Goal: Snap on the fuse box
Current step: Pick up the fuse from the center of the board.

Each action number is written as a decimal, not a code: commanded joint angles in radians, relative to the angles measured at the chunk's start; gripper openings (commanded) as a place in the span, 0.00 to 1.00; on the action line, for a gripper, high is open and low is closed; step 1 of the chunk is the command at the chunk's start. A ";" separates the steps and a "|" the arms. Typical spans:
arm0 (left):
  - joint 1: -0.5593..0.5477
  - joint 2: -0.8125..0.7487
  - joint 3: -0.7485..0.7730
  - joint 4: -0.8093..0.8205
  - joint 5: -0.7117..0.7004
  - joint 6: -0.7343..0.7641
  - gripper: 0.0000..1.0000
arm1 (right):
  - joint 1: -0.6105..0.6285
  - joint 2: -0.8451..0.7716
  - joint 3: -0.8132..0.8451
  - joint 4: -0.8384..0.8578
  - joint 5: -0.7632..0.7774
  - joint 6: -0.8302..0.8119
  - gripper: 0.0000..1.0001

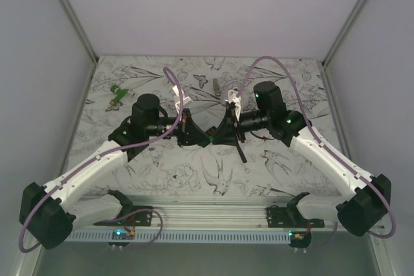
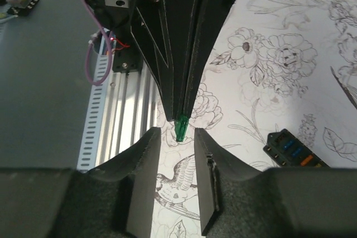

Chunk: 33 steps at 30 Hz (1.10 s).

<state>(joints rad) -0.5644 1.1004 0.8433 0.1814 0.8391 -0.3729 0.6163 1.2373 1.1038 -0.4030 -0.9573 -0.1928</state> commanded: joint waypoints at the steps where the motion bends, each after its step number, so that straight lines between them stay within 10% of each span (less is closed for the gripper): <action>1: -0.016 0.003 0.038 -0.012 0.050 0.044 0.00 | -0.009 0.003 0.044 -0.046 -0.081 -0.060 0.34; 33: -0.051 0.000 0.059 -0.045 0.017 0.080 0.00 | -0.010 0.025 0.065 -0.085 -0.135 -0.066 0.17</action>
<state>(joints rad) -0.6071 1.1007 0.8745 0.1291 0.8604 -0.3202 0.6117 1.2579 1.1324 -0.4641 -1.0573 -0.2543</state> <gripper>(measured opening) 0.015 0.177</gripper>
